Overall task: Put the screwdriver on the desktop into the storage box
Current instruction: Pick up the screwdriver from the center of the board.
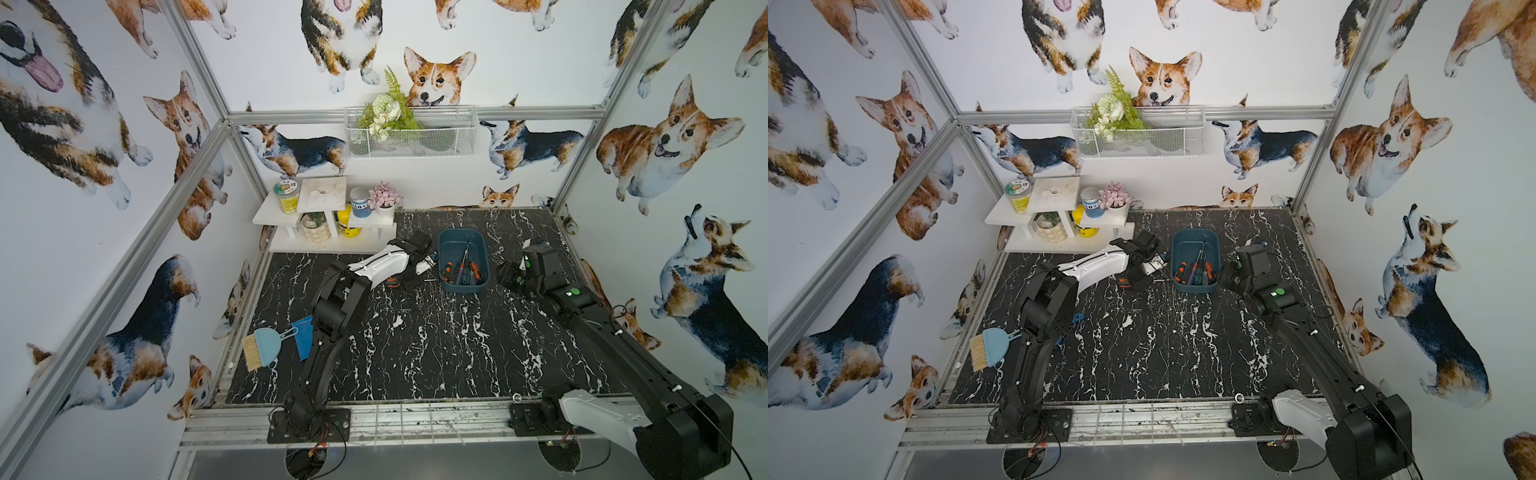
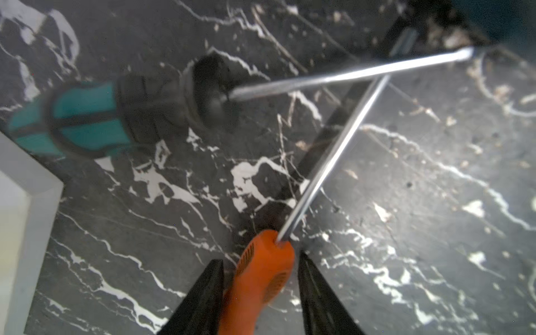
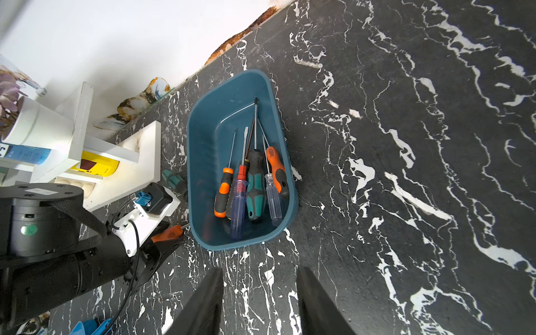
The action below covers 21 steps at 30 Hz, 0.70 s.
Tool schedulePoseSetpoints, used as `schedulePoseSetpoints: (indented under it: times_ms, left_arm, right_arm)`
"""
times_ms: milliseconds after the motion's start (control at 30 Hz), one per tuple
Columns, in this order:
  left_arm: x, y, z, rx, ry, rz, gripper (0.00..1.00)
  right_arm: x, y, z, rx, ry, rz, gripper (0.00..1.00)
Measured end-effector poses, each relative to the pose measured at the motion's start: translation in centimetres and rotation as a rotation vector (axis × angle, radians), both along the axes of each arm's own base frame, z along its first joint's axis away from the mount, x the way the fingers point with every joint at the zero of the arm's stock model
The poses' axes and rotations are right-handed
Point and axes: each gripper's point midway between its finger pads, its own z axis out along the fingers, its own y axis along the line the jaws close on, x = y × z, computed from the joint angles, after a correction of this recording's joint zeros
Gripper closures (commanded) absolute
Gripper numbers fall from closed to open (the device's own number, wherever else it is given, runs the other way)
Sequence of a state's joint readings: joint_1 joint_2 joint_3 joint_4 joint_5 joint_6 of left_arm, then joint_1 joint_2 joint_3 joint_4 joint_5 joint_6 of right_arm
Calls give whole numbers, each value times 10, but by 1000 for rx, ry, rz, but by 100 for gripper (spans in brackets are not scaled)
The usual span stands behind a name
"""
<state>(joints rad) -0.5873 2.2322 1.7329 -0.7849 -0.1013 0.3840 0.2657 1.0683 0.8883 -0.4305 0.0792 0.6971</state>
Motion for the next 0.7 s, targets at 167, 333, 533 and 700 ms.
schedulePoseSetpoints:
  times_ms: [167,333,533,700]
  left_arm:
    - [-16,11,-1,32,54,32,60]
    - [-33,22,-6,58,100,71,74]
    - [-38,27,-5,68,83,101,85]
    - [-54,35,4,46,89,151,97]
  right_arm:
    - [0,0,0,1,-1,-1,53]
    - [0,0,-1,5,1,-5,54]
    - [-2,0,0,10,-2,-8,54]
    - [-2,-1,2,20,-7,-19,54]
